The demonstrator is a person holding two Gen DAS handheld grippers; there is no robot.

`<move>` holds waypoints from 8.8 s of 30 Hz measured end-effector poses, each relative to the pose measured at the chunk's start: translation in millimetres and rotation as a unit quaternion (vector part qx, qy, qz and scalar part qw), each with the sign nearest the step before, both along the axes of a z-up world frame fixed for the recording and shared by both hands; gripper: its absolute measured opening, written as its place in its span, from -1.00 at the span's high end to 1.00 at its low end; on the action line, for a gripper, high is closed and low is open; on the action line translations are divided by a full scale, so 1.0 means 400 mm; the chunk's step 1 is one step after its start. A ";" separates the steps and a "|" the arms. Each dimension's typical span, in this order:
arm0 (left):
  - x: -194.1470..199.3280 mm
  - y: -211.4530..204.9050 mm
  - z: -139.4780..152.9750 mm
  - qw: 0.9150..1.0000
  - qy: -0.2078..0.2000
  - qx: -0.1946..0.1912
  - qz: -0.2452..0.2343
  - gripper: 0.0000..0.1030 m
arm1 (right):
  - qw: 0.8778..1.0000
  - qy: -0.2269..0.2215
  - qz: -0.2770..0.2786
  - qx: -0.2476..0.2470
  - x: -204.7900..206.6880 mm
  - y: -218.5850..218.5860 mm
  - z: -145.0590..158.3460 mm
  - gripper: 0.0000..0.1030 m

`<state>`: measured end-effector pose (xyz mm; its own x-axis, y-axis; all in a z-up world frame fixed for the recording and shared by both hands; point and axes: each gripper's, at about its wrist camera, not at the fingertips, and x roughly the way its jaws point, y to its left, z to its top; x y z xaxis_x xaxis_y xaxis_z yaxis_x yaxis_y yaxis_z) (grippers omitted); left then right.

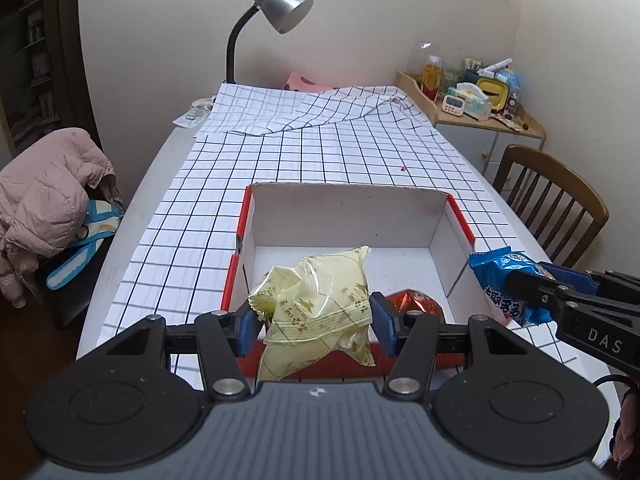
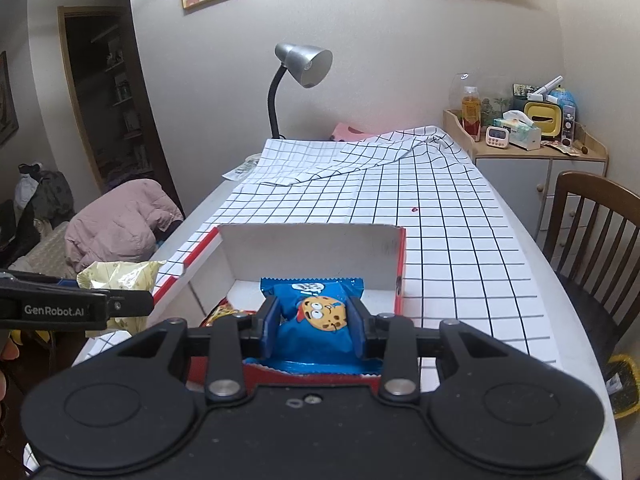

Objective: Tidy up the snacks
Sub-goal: 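Lower both packets into the red box and open both tools, then move both tools back toward the remaining snacks, then grasp green bar with left tool while right tool grasps yellow candy bag, then lower green bar and yellow candy bag into the red box, open both tools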

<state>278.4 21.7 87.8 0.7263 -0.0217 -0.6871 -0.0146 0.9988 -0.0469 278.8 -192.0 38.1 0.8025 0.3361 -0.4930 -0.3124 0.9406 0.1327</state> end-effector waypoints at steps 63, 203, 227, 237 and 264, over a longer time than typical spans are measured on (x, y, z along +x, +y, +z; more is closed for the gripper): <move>0.263 -0.026 -0.102 0.997 0.071 0.015 0.003 -0.36 | 0.997 0.073 0.002 -0.040 0.189 0.059 -0.071 -0.52; -0.176 -0.024 0.000 0.999 -0.016 -0.037 -0.035 0.15 | 0.997 -0.039 0.055 -0.033 -0.233 -0.012 -0.020 0.30; 0.103 -0.021 0.039 1.000 0.008 -0.007 -0.015 0.15 | 0.998 -0.010 0.022 -0.050 0.060 0.028 0.023 0.28; 0.249 0.009 -0.053 0.999 0.053 0.000 0.013 0.15 | 0.998 0.049 0.000 -0.050 0.211 0.047 -0.060 0.29; 0.372 0.038 -0.220 0.990 0.139 0.018 0.034 0.12 | 0.990 0.120 0.014 -0.077 0.307 0.102 -0.171 0.14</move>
<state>427.2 37.0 -0.4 0.5089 0.0481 -0.8595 -0.0887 0.9961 0.0032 401.5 -151.2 -30.3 0.6477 0.2621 -0.7154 -0.3147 0.9472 0.0621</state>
